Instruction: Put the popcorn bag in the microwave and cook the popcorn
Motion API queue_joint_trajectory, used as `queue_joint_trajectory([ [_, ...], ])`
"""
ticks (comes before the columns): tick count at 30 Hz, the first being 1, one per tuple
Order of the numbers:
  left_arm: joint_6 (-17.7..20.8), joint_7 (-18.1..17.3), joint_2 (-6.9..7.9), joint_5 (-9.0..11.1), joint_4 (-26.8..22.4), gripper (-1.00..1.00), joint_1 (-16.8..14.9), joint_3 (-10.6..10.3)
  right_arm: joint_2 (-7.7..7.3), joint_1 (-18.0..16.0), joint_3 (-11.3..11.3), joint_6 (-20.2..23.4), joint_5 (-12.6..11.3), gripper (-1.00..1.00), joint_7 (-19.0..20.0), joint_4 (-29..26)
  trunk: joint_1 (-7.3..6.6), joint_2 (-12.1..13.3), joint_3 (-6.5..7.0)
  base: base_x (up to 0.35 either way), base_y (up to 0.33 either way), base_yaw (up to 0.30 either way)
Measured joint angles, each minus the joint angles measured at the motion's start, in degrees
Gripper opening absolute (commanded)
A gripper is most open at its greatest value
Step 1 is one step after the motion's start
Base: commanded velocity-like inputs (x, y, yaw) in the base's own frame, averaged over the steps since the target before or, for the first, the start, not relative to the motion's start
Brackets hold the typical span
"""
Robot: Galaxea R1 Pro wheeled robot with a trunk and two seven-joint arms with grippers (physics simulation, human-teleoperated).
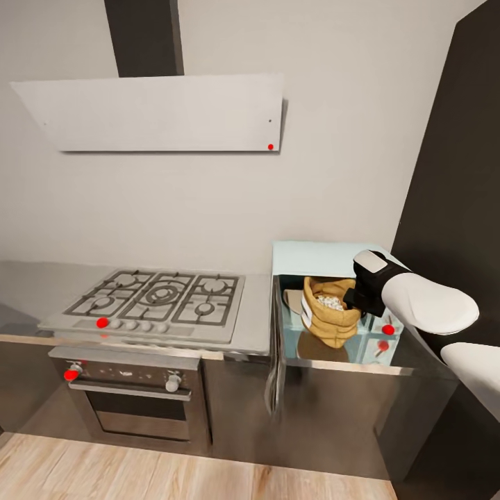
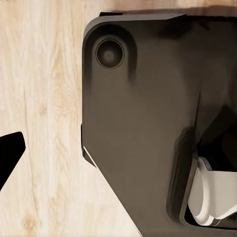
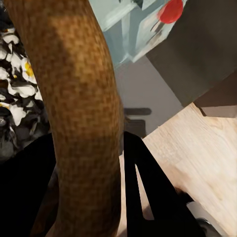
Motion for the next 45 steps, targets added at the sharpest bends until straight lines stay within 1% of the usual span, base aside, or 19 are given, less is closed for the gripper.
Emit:
queue_joint_trajectory([
  [14,0.0,0.0,0.0,0.0,0.0,1.0,0.0,0.0,-0.01,0.0,0.1,0.1,0.2,-1.0,0.0,-0.1,0.0,0.0,0.0,0.101,0.0,0.0],
  [38,0.0,0.0,0.0,0.0,0.0,1.0,0.0,0.0,-0.05,0.0,0.0,0.0,-0.1,-1.0,0.0,0.0,0.01,0.0,0.0,0.025,0.0,0.0],
  [45,0.0,0.0,0.0,0.0,0.0,1.0,0.0,0.0,-0.09,0.0,0.1,0.1,0.1,-1.0,0.0,-0.1,0.01,0.0,0.0,0.106,0.0,0.0],
])
